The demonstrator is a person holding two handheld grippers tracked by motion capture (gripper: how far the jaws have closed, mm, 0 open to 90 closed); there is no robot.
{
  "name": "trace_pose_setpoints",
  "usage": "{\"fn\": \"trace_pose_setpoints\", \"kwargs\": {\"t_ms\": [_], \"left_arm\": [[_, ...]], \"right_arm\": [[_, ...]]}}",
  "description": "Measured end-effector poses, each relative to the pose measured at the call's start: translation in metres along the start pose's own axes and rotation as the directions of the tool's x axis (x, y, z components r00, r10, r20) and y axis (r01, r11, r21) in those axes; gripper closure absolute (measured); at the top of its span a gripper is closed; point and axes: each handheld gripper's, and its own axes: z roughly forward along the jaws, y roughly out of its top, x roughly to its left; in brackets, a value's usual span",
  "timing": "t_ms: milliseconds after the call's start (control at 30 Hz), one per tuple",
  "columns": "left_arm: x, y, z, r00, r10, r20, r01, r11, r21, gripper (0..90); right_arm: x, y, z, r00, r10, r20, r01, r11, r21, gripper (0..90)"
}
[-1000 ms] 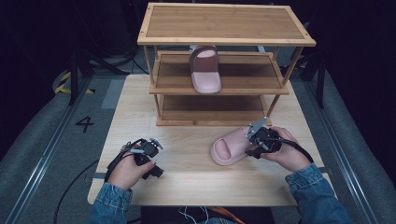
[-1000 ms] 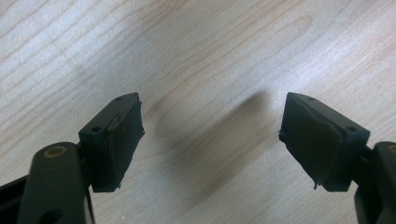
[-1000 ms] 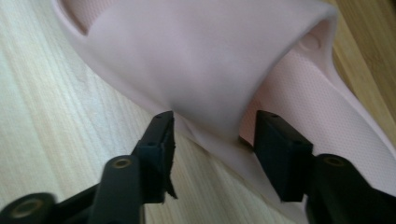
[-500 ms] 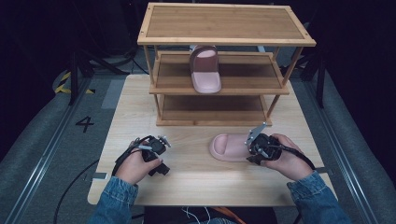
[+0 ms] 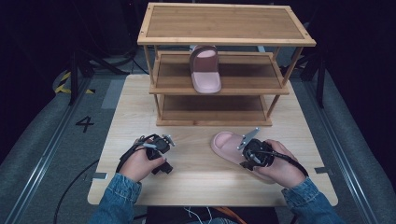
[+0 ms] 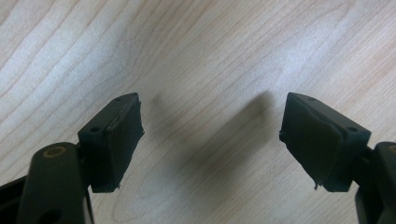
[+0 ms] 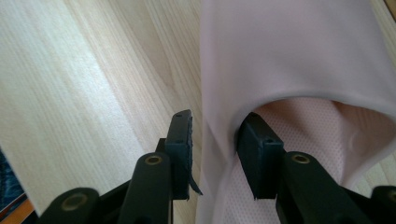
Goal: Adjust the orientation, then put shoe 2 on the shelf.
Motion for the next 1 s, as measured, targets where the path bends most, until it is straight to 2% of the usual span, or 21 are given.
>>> {"fn": "trace_pose_setpoints", "kwargs": {"t_ms": [133, 300, 567, 800, 1000], "left_arm": [[0.0, 0.0, 0.001, 1.0, 0.0, -0.001, 0.0, 1.0, 0.002, 21.4], [0.001, 0.0, 0.001, 1.0, -0.005, -0.001, 0.005, 1.0, 0.001, 21.4], [0.001, 0.0, 0.001, 1.0, -0.004, 0.003, 0.004, 1.0, 0.003, 21.5], [0.0, 0.001, 0.001, 1.0, 0.001, -0.001, -0.001, 1.0, 0.005, 21.7], [0.002, 0.0, 0.001, 1.0, -0.005, 0.0, 0.005, 1.0, 0.007, 21.4]], "right_arm": [[-0.001, 0.001, 0.001, 0.9985, 0.006, 0.054, -0.006, 1.0, 0.002, 83.7], [0.0, 0.0, -0.001, 0.9978, 0.022, 0.063, -0.021, 1.0, -0.01, 84.7], [-0.002, 0.001, -0.009, 0.9989, 0.016, 0.043, -0.015, 0.999, -0.036, 84.9], [-0.003, 0.004, -0.026, 0.999, 0.013, 0.042, -0.011, 0.998, -0.06, 84.9], [-0.006, 0.007, -0.047, 0.9986, 0.012, 0.051, -0.008, 0.997, -0.082, 84.8]]}}
